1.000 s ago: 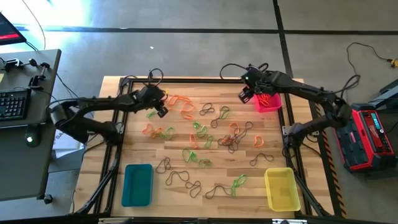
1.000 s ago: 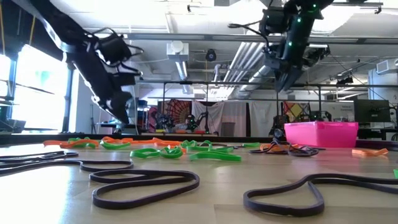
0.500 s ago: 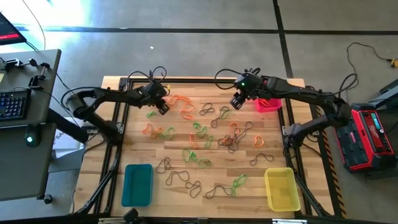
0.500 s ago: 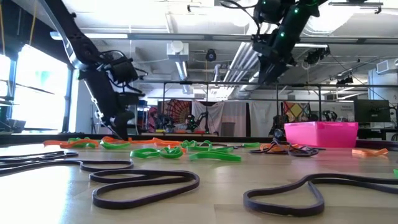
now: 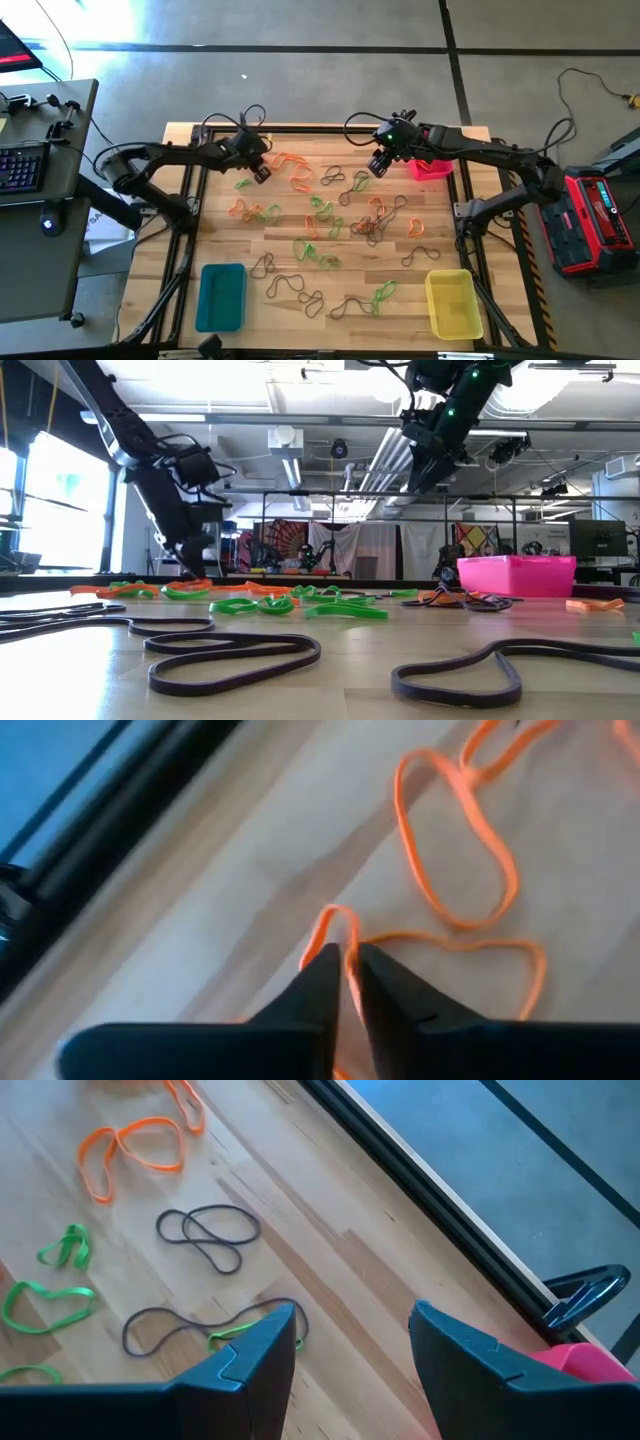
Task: Sort rubber bands into baskets
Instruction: Put the orange rubber band into the red bin
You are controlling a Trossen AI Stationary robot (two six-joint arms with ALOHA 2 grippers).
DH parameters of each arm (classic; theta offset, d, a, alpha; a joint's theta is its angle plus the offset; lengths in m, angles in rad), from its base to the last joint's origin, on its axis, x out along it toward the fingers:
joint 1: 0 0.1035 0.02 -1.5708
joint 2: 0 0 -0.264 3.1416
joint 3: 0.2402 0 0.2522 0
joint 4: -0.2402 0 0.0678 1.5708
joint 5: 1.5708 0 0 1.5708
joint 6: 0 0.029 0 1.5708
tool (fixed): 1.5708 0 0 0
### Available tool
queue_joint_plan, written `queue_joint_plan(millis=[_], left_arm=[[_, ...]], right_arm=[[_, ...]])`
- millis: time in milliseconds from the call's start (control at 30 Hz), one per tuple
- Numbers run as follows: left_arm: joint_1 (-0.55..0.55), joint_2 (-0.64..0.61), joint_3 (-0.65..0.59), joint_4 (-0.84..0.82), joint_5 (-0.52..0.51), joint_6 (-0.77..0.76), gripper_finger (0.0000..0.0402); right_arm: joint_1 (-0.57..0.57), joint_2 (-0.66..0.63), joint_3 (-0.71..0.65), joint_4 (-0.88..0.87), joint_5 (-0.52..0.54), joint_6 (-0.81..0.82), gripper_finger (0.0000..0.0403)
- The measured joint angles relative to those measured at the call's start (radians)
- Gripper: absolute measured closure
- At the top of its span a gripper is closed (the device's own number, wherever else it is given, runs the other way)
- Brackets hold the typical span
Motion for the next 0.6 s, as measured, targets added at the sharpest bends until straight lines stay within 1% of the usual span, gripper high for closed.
queue_joint_plan(millis=[100,267,367,467,600], left_arm=[[0.000,-0.049,0.000,-0.007,0.016,0.007,0.0398],[-0.001,-0.144,0.000,-0.037,0.081,0.007,0.0401],[-0.002,-0.183,0.000,-0.057,0.084,0.005,0.0400],[-0.002,-0.183,0.000,-0.064,0.084,-0.029,0.0388],[-0.002,-0.128,0.001,-0.067,0.084,-0.065,0.0351]], right_arm=[[0.000,0.000,0.000,0.000,0.000,-0.005,0.0217],[0.002,0.000,0.000,0.010,0.000,-0.007,0.0217],[0.016,0.000,-0.020,0.072,-0.007,-0.021,0.0217],[0.029,0.000,-0.044,0.125,-0.051,-0.034,0.0217],[0.043,0.000,-0.082,0.187,-0.065,-0.034,0.0217]])
